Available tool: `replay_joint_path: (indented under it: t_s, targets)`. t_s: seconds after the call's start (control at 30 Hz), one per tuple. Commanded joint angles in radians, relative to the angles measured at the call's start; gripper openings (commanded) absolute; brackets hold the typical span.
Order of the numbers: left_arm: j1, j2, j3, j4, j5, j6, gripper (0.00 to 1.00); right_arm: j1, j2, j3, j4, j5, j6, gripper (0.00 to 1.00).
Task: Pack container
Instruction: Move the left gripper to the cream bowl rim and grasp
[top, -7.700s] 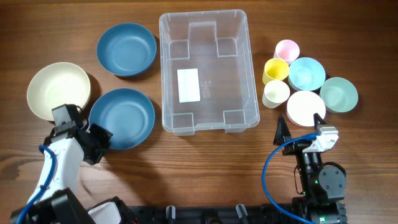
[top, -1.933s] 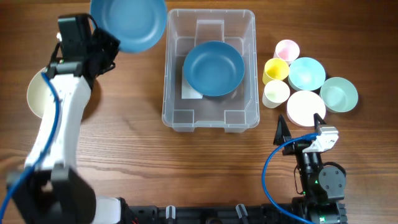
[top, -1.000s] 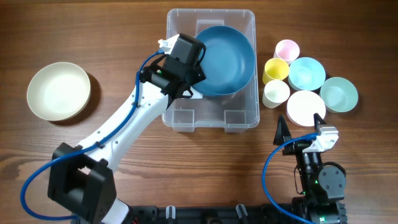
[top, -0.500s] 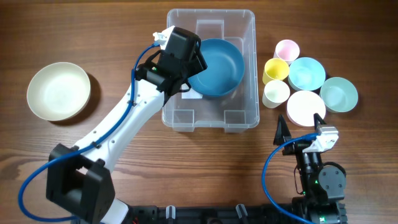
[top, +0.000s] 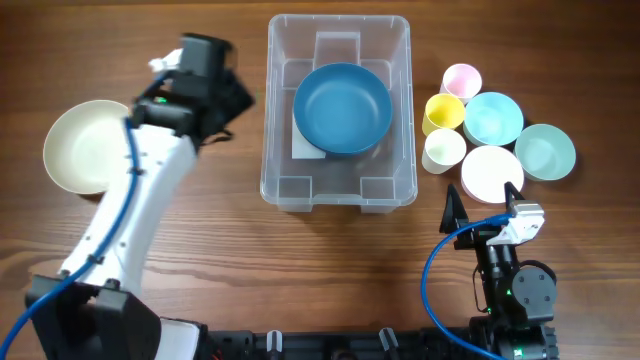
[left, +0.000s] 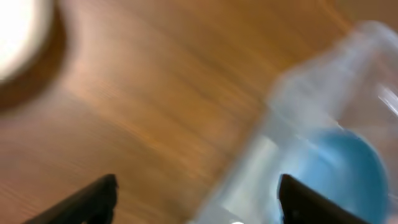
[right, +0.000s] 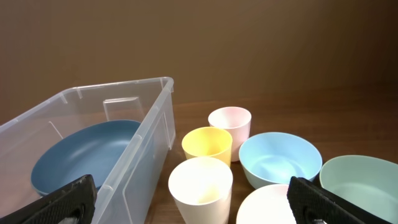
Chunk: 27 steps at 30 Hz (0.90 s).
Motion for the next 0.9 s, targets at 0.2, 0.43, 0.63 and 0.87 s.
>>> replay_joint_path:
  t_s: [0.2, 0.43, 0.63, 0.87]
  targets:
    - [0.462, -0.014, 0.014, -0.114, 0.081, -0.061, 0.92, -0.005, -0.002, -0.006, 0.005, 0.016, 0.020, 1.00]
    - [0.690, 0.008, 0.014, -0.146, 0.085, -0.055, 1.00, -0.005, -0.002, -0.006, 0.005, 0.016, 0.020, 1.00]
    - [0.779, 0.090, -0.076, -0.104, 0.086, -0.030, 1.00, -0.005, -0.002, -0.006, 0.005, 0.016, 0.020, 1.00]
    - [0.779, 0.195, -0.142, 0.003, 0.112, 0.055, 1.00, -0.005, -0.002, -0.006, 0.005, 0.016, 0.020, 1.00]
